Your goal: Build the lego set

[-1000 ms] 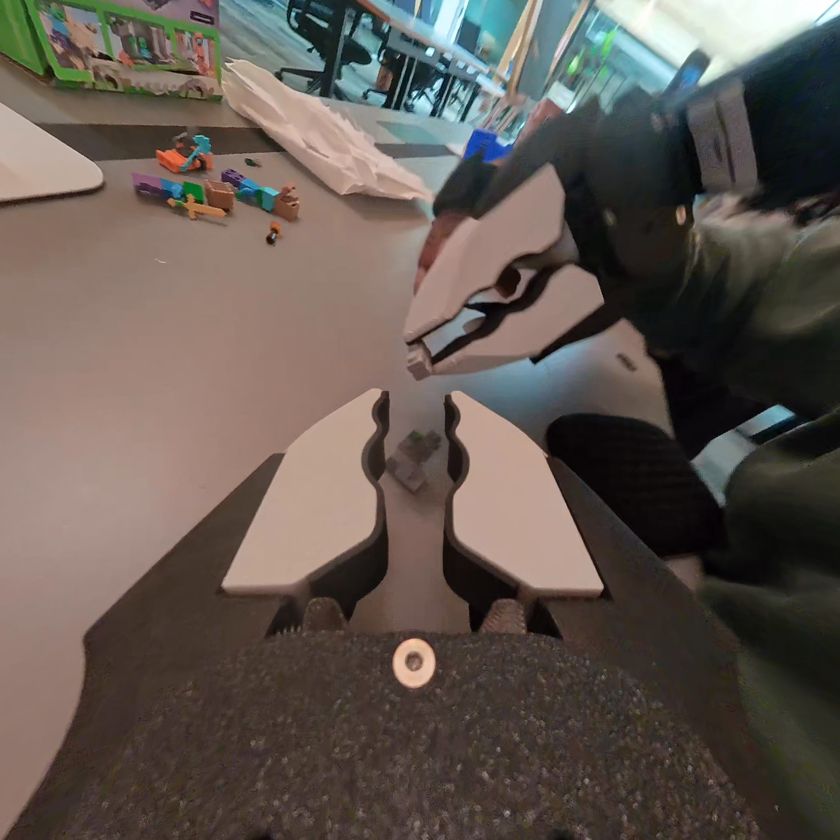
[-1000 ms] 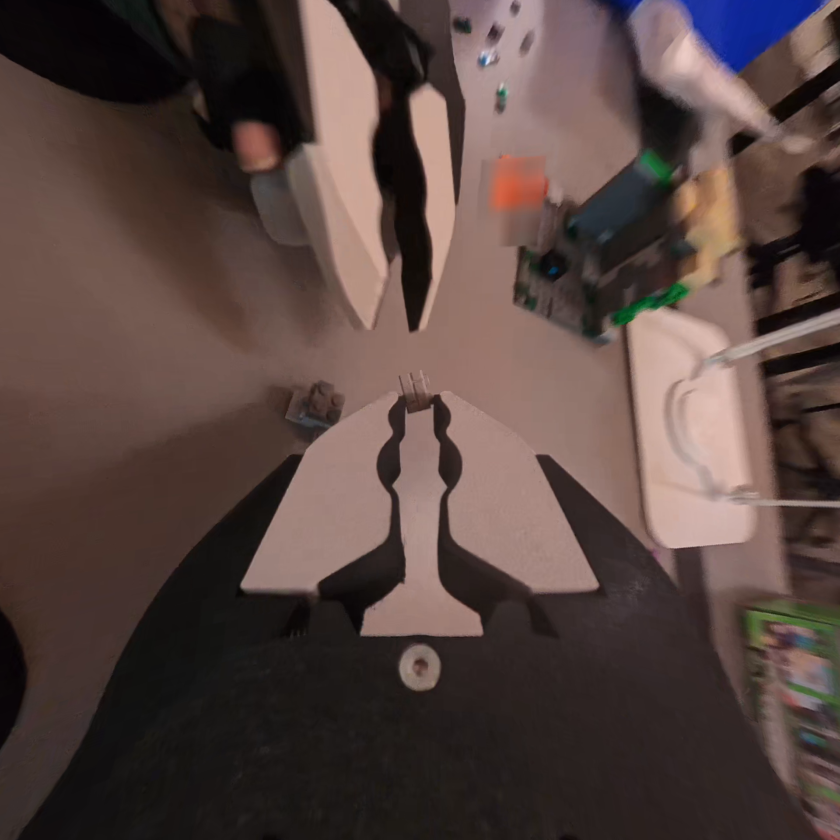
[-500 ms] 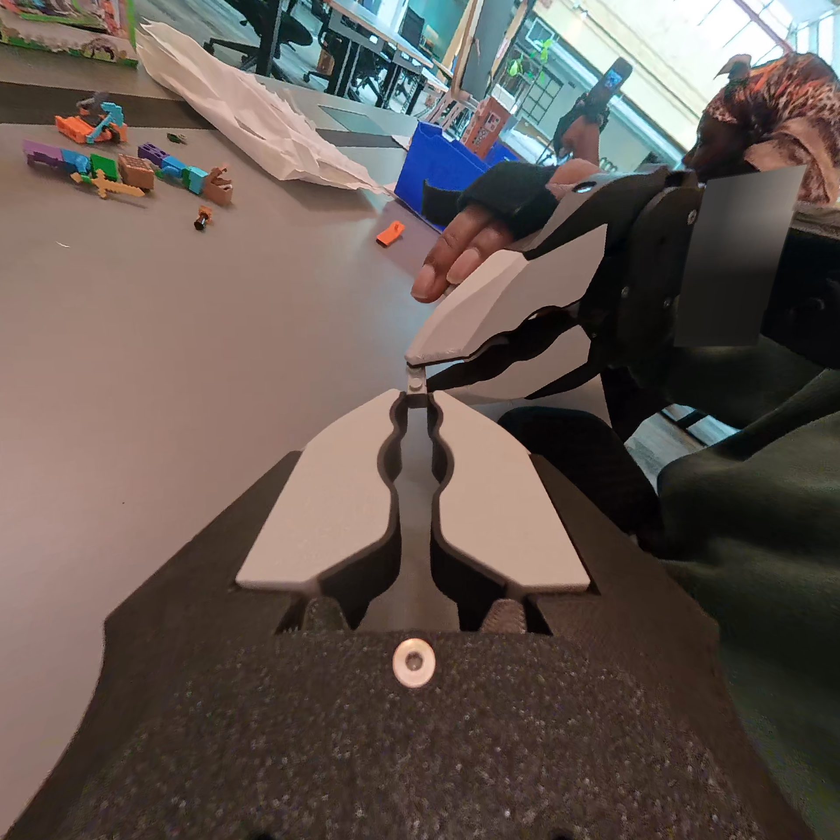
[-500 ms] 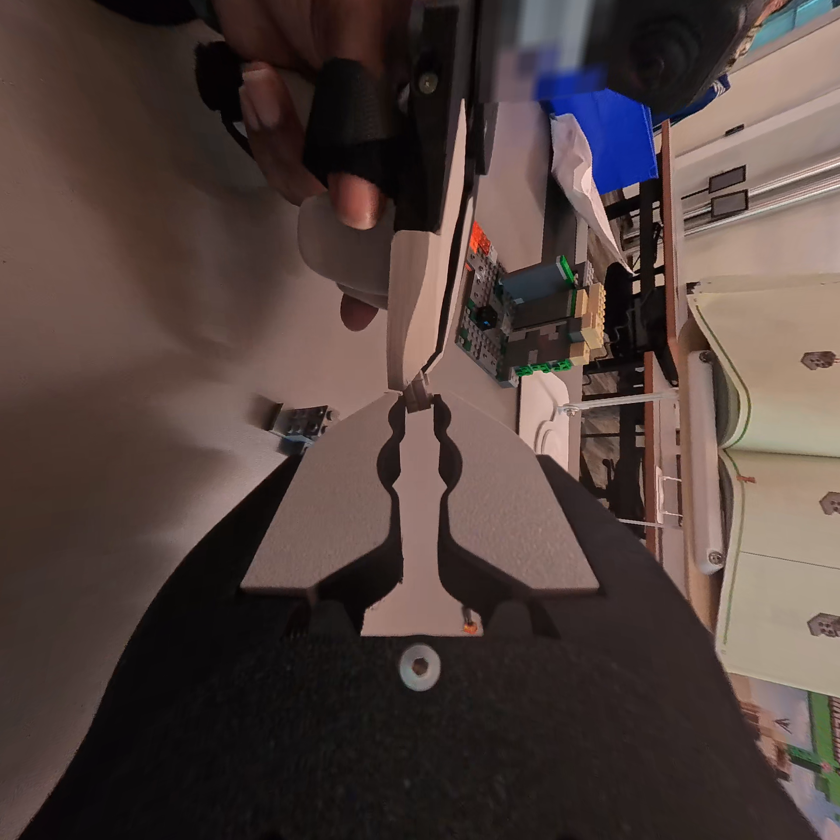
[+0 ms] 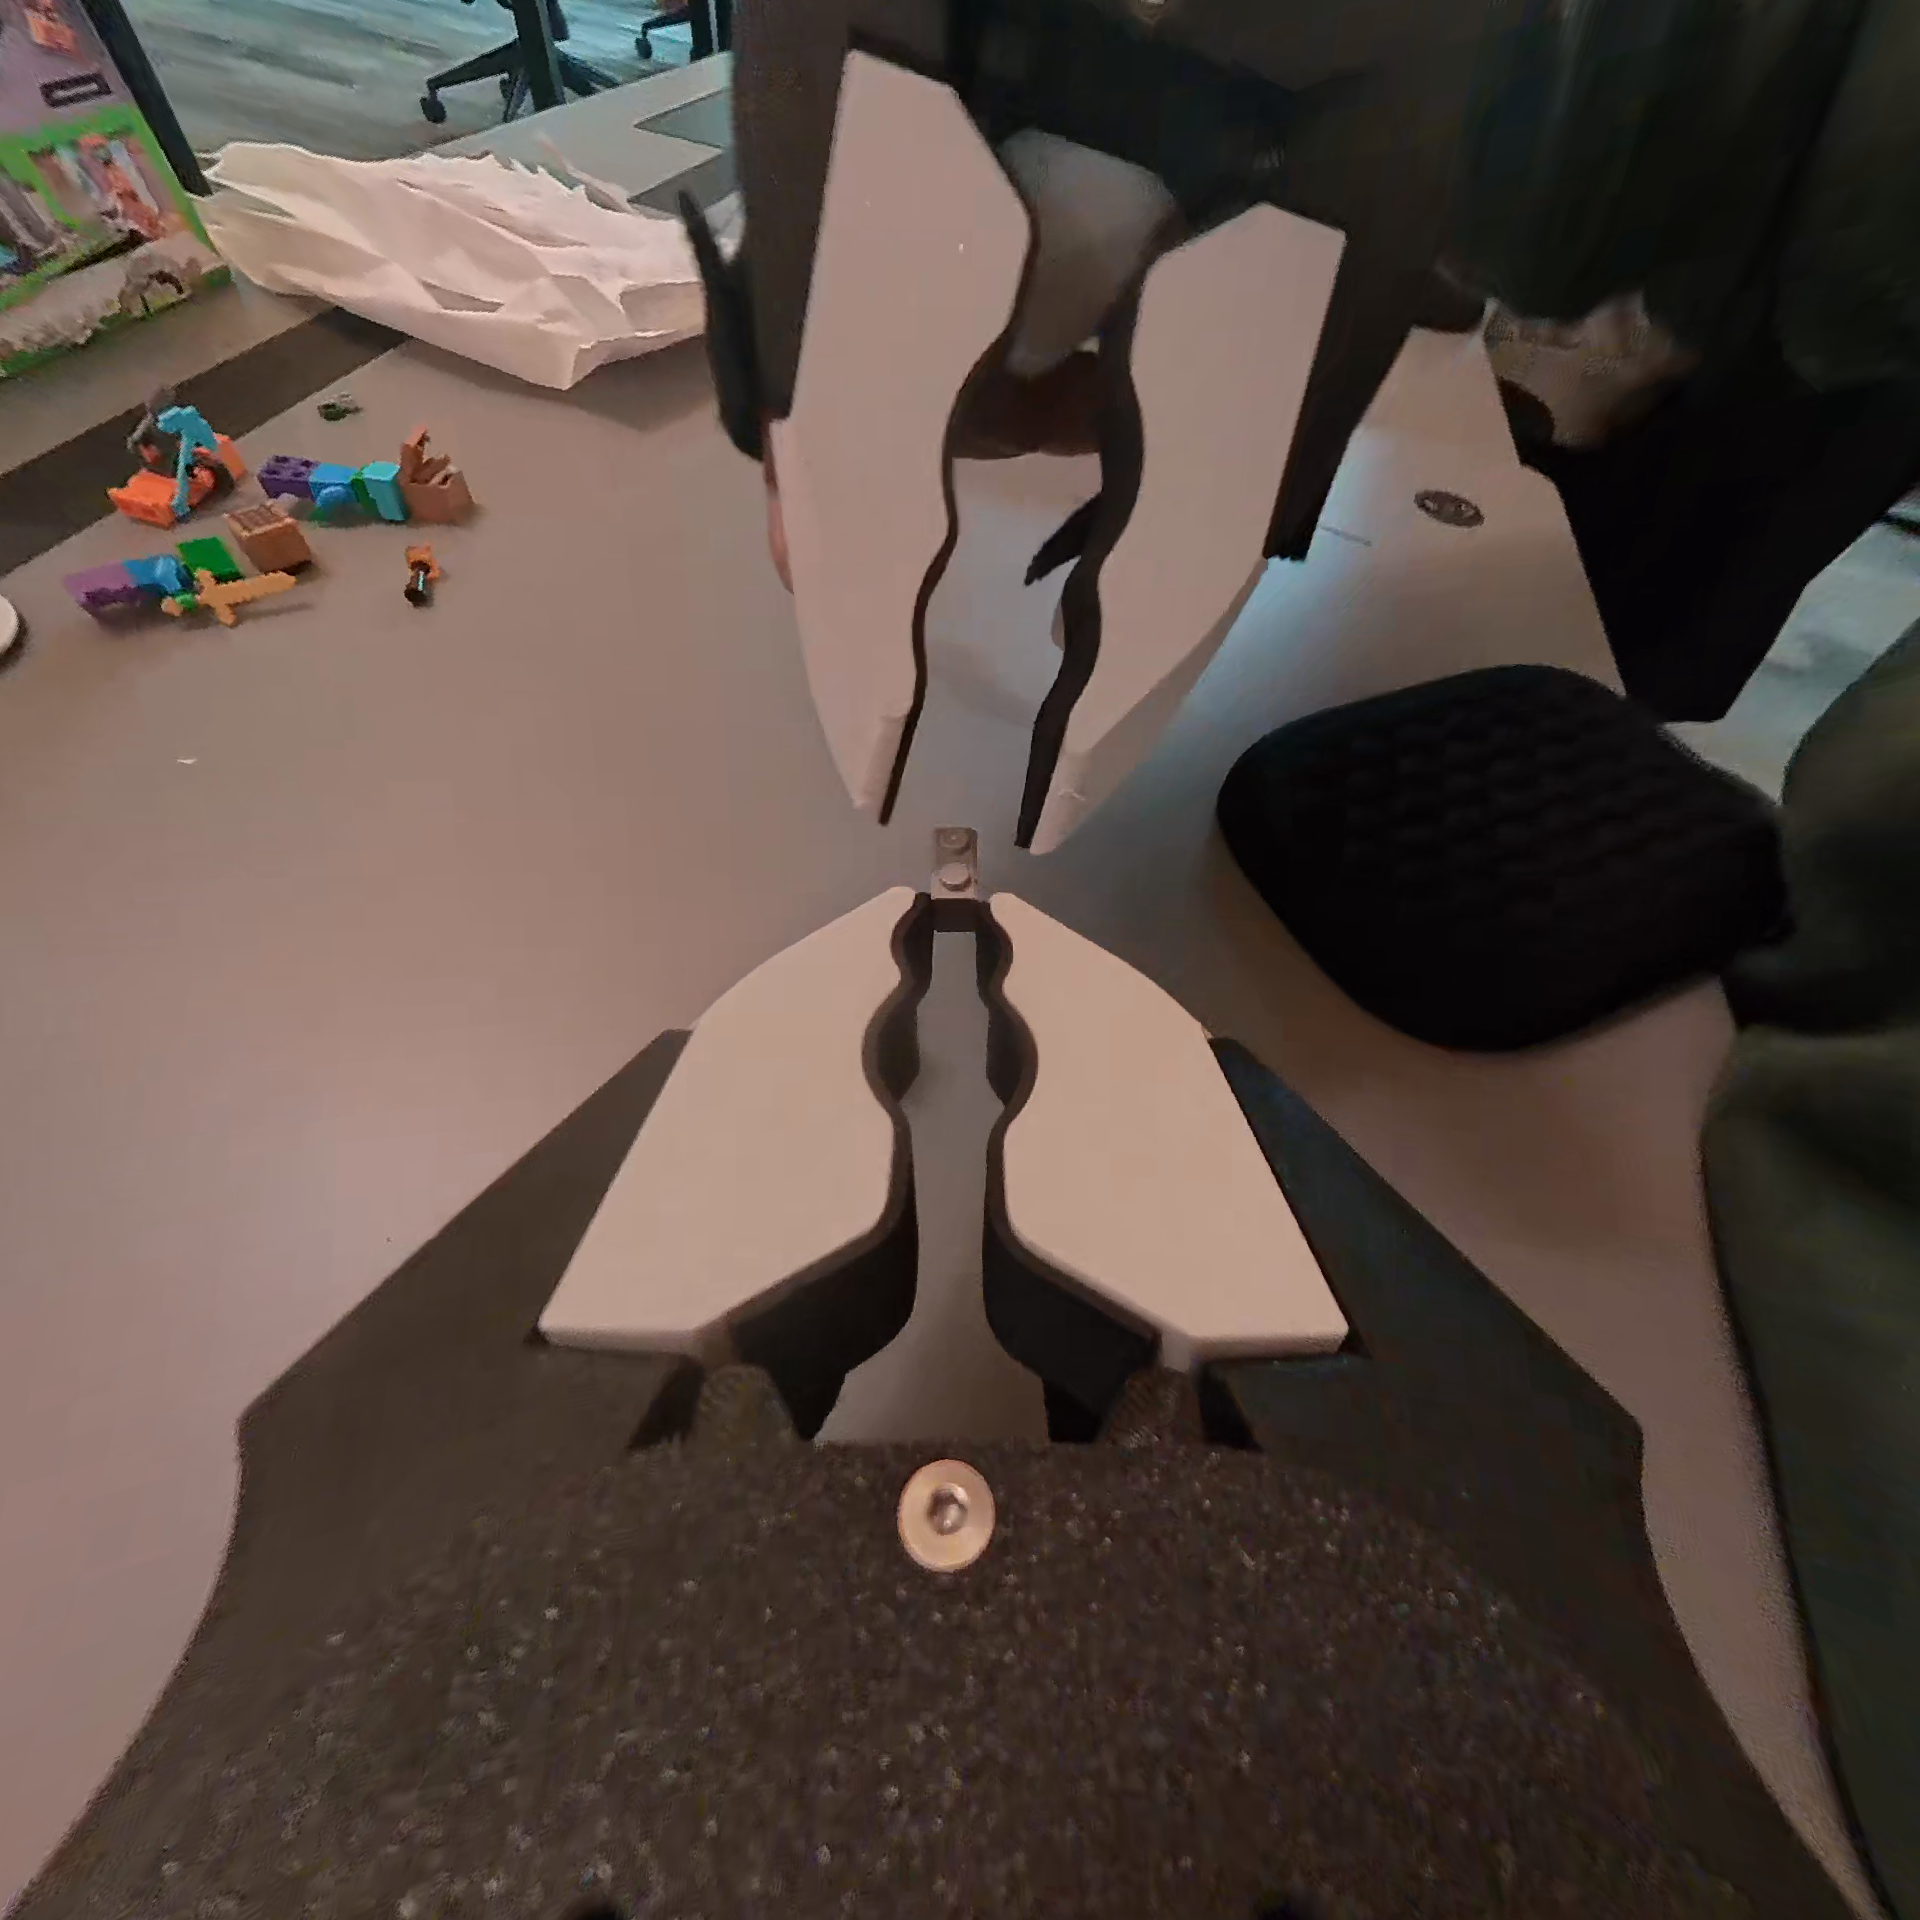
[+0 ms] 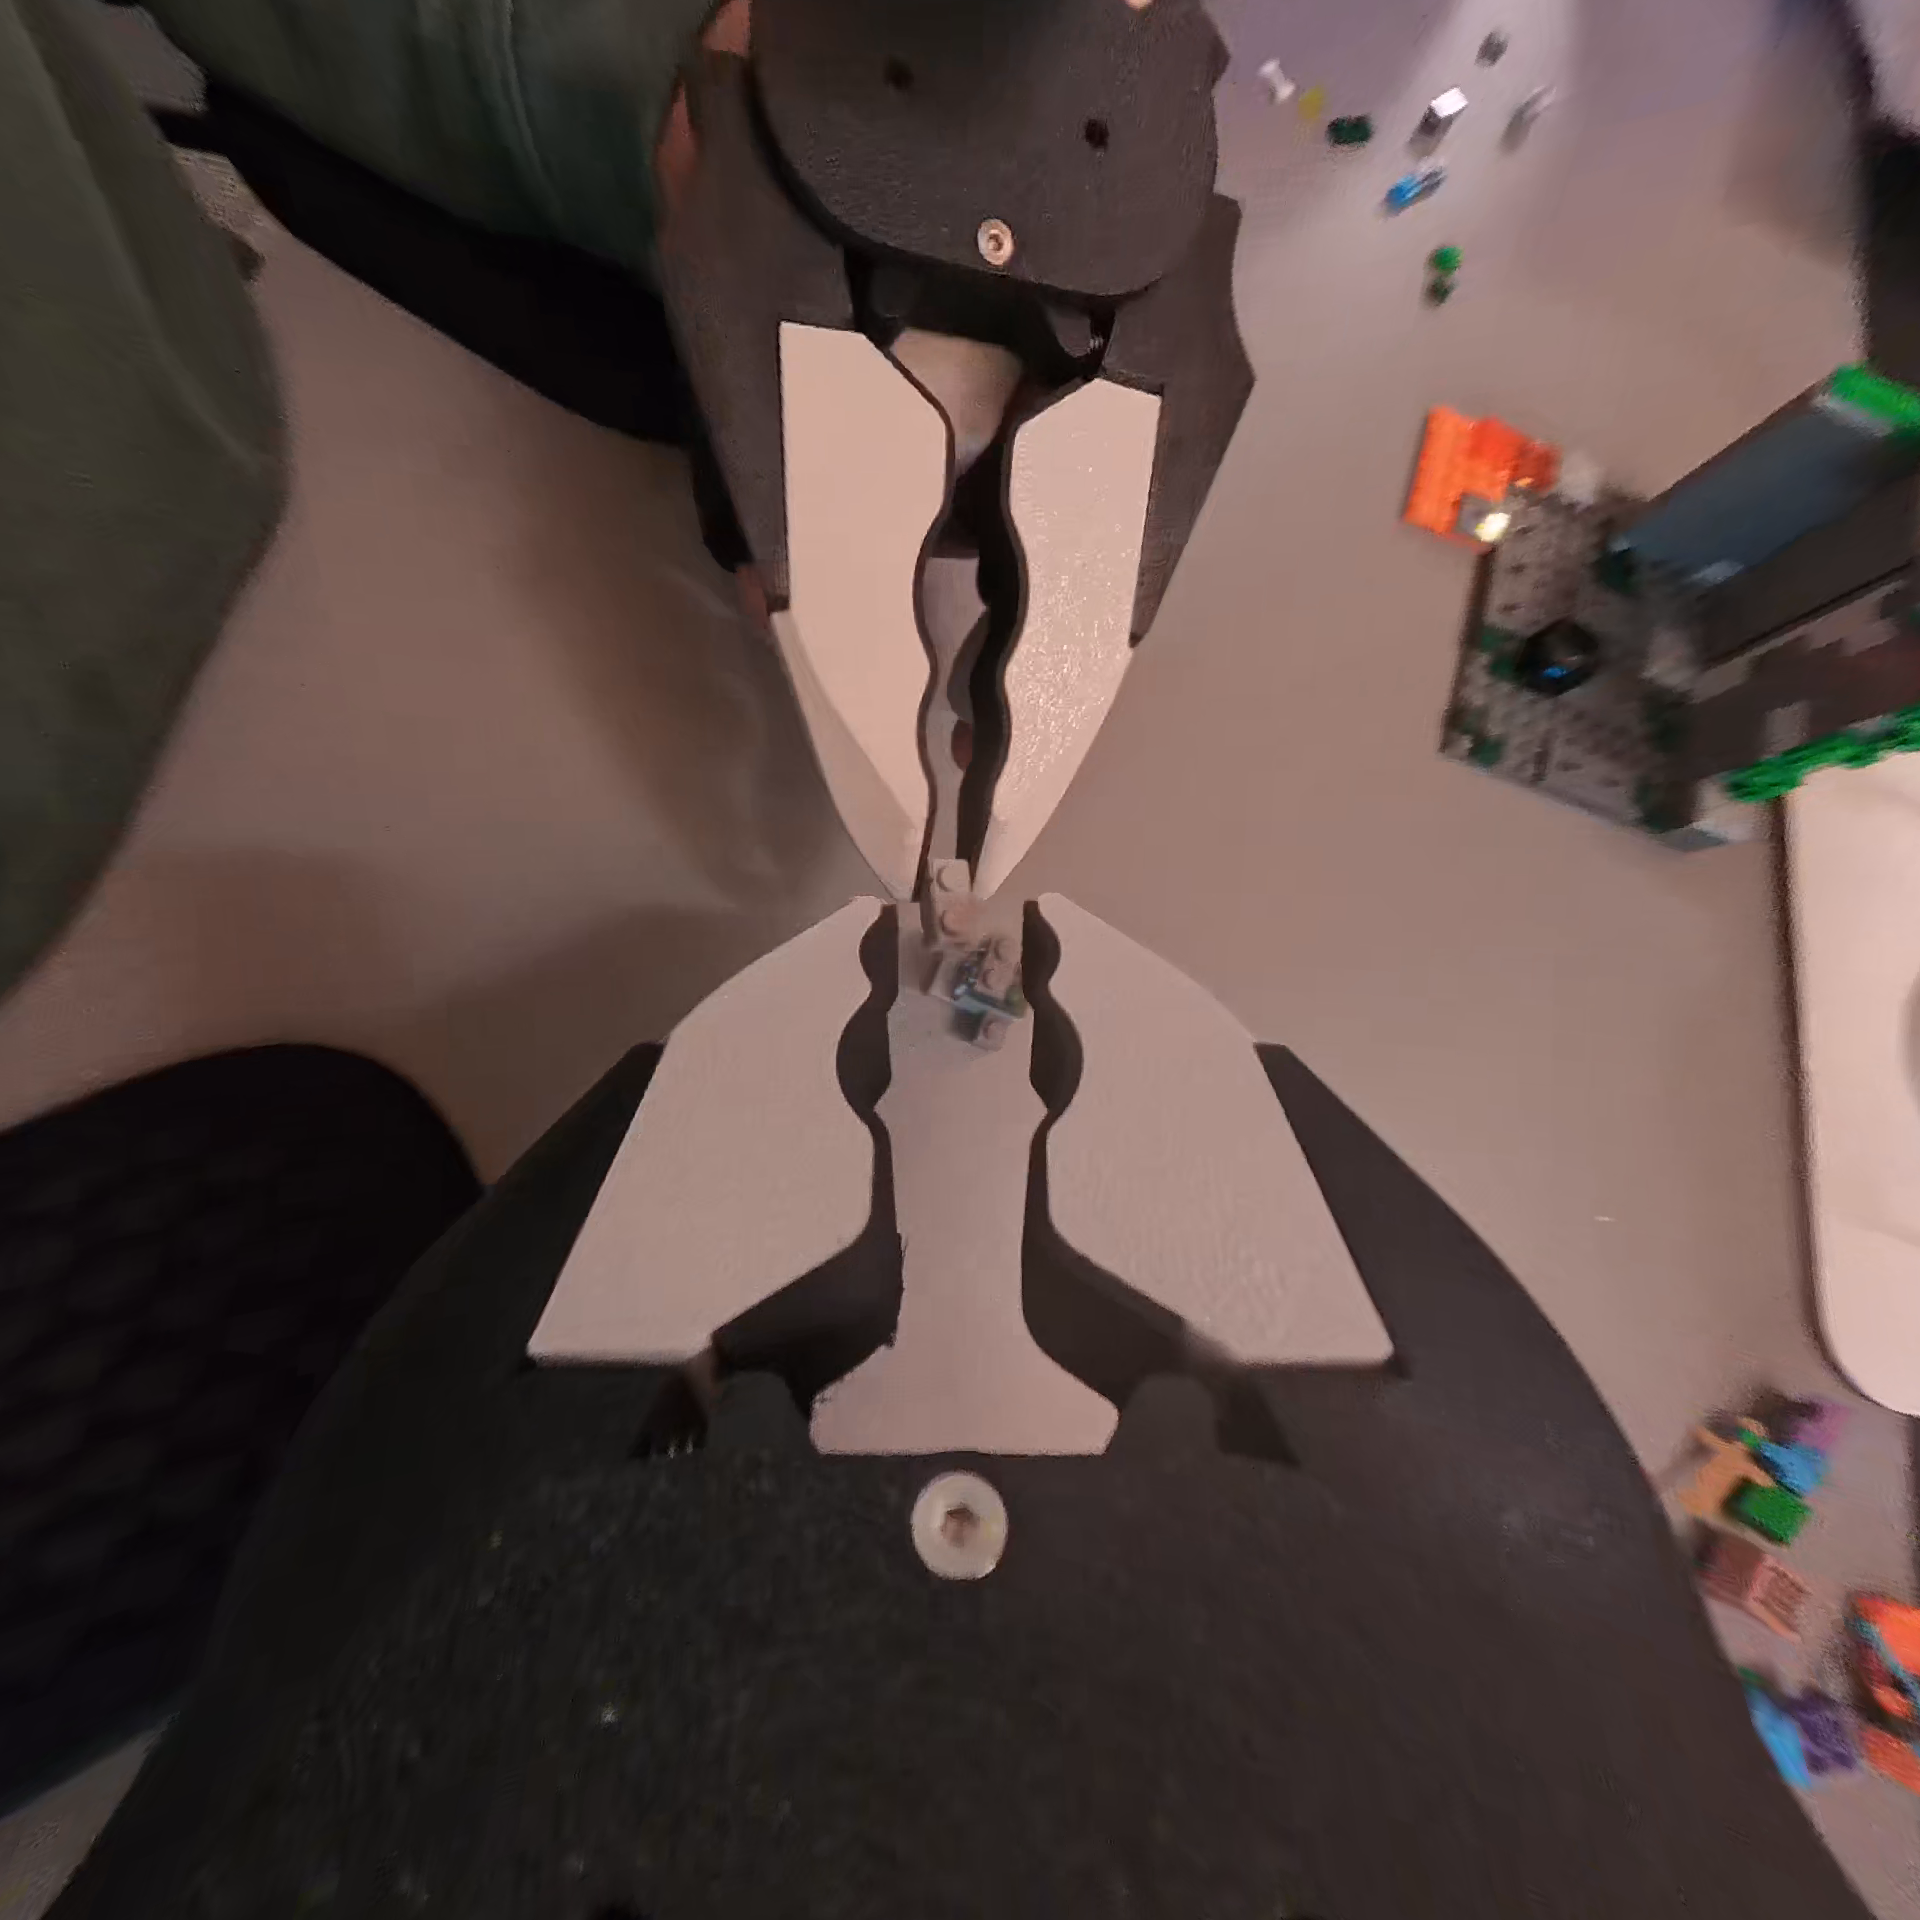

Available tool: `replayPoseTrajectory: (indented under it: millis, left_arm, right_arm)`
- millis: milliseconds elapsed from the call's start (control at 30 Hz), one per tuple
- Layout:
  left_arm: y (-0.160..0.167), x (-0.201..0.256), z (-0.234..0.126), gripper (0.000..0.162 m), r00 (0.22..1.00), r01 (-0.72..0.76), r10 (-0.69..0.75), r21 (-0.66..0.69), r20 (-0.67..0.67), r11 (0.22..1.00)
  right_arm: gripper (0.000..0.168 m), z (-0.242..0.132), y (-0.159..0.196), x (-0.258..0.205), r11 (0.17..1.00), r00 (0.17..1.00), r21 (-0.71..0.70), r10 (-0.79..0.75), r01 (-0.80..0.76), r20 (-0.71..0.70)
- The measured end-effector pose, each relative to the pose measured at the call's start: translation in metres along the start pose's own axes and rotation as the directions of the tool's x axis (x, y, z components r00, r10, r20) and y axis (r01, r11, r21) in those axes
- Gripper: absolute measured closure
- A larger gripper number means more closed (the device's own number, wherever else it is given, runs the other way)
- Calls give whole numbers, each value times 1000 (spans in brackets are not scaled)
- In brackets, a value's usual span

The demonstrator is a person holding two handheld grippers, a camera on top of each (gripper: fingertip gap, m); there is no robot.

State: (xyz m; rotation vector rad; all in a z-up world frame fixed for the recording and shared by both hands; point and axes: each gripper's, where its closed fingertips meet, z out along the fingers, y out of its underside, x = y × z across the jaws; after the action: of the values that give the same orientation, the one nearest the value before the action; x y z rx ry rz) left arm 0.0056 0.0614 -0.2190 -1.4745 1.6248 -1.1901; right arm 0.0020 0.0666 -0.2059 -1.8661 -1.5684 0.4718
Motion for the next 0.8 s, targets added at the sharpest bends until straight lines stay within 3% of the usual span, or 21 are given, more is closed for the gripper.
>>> replayPoseTrajectory:
  millis: [33, 200, 333, 600, 800]
  left_arm:
    - [1, 1, 1, 154, 1000, -19, 19, -6, 6, 1000]
    - [1, 4, 1, 154, 998, -61, 62, -15, 9, 998]
    - [1, 3, 1, 154, 996, -86, 87, -22, 25, 996]
    - [-4, -3, -2, 154, 997, -59, 58, 14, 47, 998]
    - [0, -22, -6, 142, 993, -33, 31, 14, 116, 999]
  right_arm:
    - [147, 1, 1, -3, 1000, 999, -15, 11, -11, 36]
    - [160, 9, 4, -8, 998, 996, -69, 8, -2, 88]
    - [161, 10, 4, -7, 996, 996, -89, 13, -5, 86]
    - [161, 7, 1, 0, 996, 999, -86, 35, -32, 40]
    - [161, -7, -5, 20, 993, 992, -47, 105, -109, -66]
